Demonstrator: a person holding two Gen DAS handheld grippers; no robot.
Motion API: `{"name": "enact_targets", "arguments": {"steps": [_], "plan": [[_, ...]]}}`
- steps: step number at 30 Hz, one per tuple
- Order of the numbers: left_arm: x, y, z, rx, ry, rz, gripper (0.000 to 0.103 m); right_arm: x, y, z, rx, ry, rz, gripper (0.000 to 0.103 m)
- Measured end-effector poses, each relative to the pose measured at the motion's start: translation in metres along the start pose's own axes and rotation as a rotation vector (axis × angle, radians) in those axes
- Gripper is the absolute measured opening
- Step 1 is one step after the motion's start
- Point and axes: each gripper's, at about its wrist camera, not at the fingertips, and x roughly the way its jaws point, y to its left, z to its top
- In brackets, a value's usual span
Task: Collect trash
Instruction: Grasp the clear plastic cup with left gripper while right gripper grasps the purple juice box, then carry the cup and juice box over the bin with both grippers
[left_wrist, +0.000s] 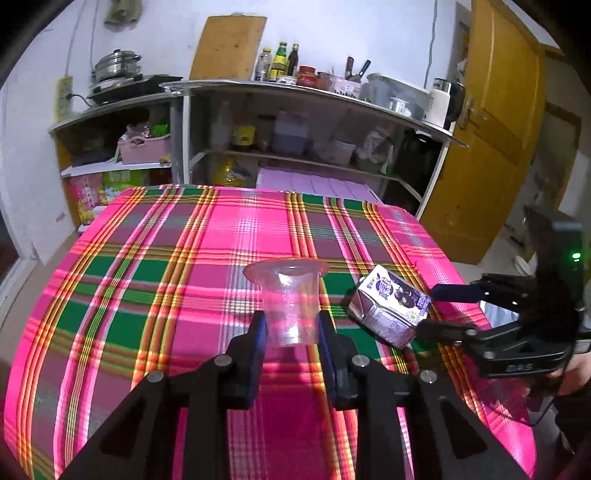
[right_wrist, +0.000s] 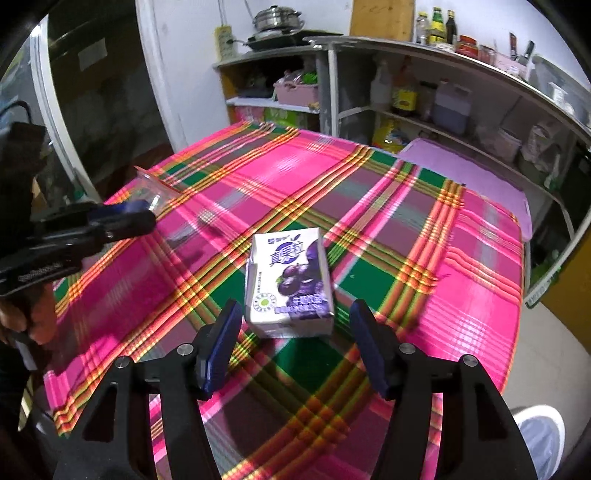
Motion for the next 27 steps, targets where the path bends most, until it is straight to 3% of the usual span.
{"name": "enact_targets", "arguments": {"steps": [13, 27], "plan": [[-0.010, -0.007, -0.016, -0.012, -0.006, -0.012, 0.027, 0.014, 0.012, 0.004, -0.046, 0.035, -0.050, 0.057], [-0.016, -0.020, -0.027, -0.036, -0.006, -0.024, 0.028, -0.027, 0.017, -0.010, -0.010, -0.041, -0.038, 0.056]]}}
